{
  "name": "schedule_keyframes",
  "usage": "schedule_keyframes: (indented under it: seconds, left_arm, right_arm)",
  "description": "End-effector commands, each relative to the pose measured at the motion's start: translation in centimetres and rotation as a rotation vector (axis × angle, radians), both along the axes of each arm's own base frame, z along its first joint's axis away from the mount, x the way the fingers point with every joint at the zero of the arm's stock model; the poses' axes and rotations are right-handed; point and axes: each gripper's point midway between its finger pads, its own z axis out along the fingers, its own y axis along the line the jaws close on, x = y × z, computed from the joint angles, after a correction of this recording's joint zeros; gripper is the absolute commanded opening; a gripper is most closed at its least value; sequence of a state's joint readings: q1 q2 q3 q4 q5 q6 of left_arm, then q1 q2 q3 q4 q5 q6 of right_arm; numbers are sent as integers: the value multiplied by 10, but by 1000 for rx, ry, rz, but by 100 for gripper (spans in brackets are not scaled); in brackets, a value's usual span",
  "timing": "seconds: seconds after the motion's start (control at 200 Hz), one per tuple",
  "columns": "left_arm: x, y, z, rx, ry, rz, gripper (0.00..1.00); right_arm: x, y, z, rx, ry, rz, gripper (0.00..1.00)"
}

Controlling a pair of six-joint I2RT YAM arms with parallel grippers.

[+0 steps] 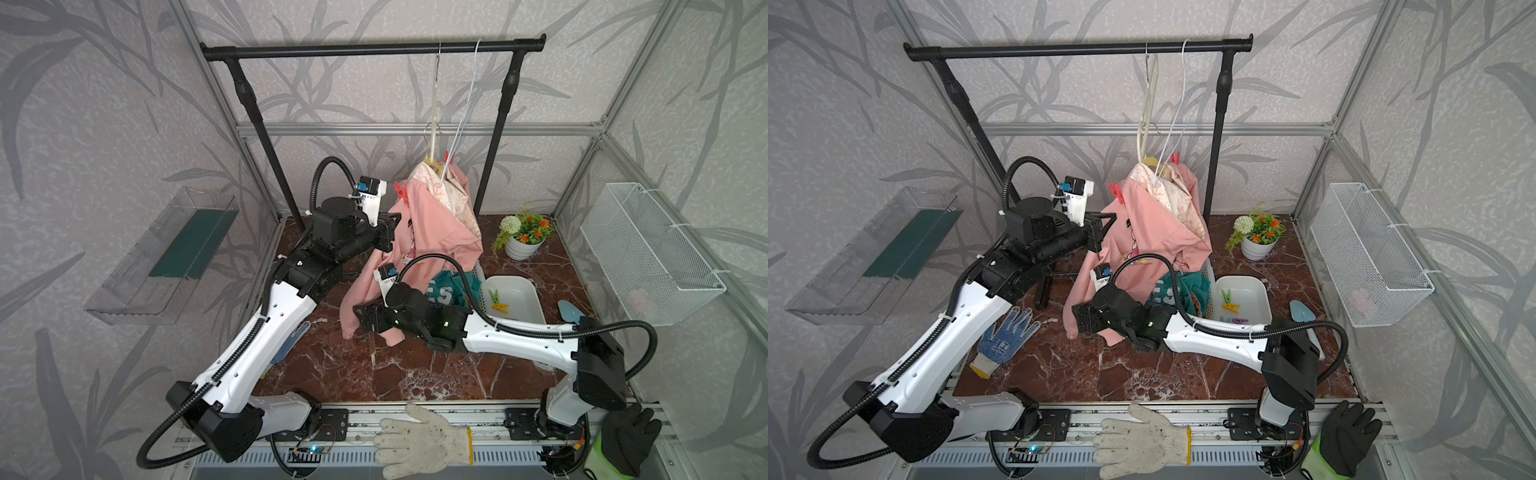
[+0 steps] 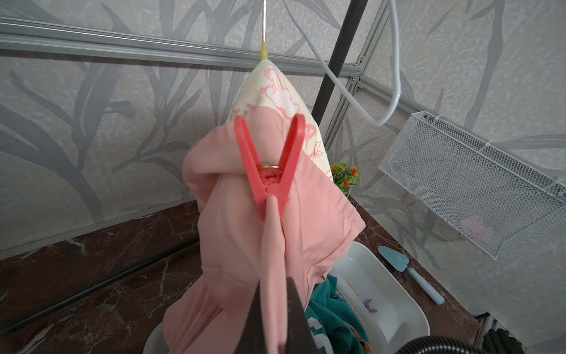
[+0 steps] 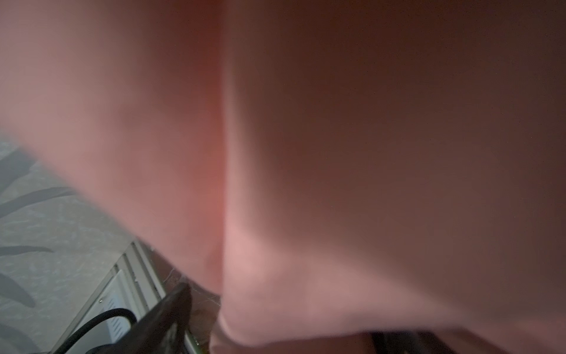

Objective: Remove the clothespins securing jackets to the hanger
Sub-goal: Adjust the jacket in the basket.

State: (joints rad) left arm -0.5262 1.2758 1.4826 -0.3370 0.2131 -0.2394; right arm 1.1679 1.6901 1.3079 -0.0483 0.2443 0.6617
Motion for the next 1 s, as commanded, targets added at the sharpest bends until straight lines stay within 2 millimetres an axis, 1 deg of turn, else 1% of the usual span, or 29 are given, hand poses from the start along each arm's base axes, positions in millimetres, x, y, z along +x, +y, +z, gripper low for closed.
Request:
schedule_keyframes:
  seconds: [0.0, 0.04, 0.13, 0.16, 0.225, 0.295, 0.325, 0.35, 0.355, 0.365, 0.405, 0.525, 0.69, 0.81, 0.885, 0.995]
  left_arm:
    - [-14, 4, 71, -122, -171, 14, 0]
    - [-16, 2, 73, -127, -173, 7, 0]
    - [-22, -1, 77, -137, -181, -12, 0]
    - [-23, -1, 78, -138, -182, -14, 0]
    - [-26, 0, 79, -139, -188, -16, 0]
    - [-28, 1, 80, -139, -191, -20, 0]
    - [-29, 1, 80, -139, -193, -21, 0]
    - [-30, 2, 80, -139, -194, -22, 0]
    - [-30, 2, 80, -139, -194, -22, 0]
    - [-30, 2, 80, -138, -195, -23, 0]
    - [-31, 2, 80, -140, -201, -24, 0]
    - [-36, 0, 84, -153, -220, -53, 0]
    - [-42, -10, 84, -156, -225, -118, 0]
    - [-46, -14, 85, -167, -229, -154, 0]
    - [-49, -16, 85, -171, -229, -172, 0]
    - [-52, -19, 80, -186, -239, -200, 0]
  right_arm:
    - [11, -14, -21, -134, 16, -109, 77]
    - [17, -18, -23, -149, 14, -153, 72]
    - [29, -28, -27, -151, 12, -232, 56]
    - [31, -30, -27, -141, 19, -245, 51]
    - [36, -35, -28, -110, 30, -259, 38]
    - [39, -38, -23, -79, 19, -259, 24]
    - [40, -40, -24, -71, 19, -253, 20]
    - [40, -42, -28, -75, 22, -250, 17]
    - [40, -43, -22, -61, 18, -249, 17]
    - [39, -45, -18, -50, 16, -248, 16]
    - [39, -50, -17, -39, 13, -247, 13]
    - [38, -72, -23, -32, 5, -271, 6]
    - [47, -113, -34, -43, -6, -374, 5]
    - [50, -136, -33, -41, -31, -440, 4]
    - [51, -145, -34, -52, -41, -459, 4]
    - [50, -154, -50, -110, -36, -487, 4]
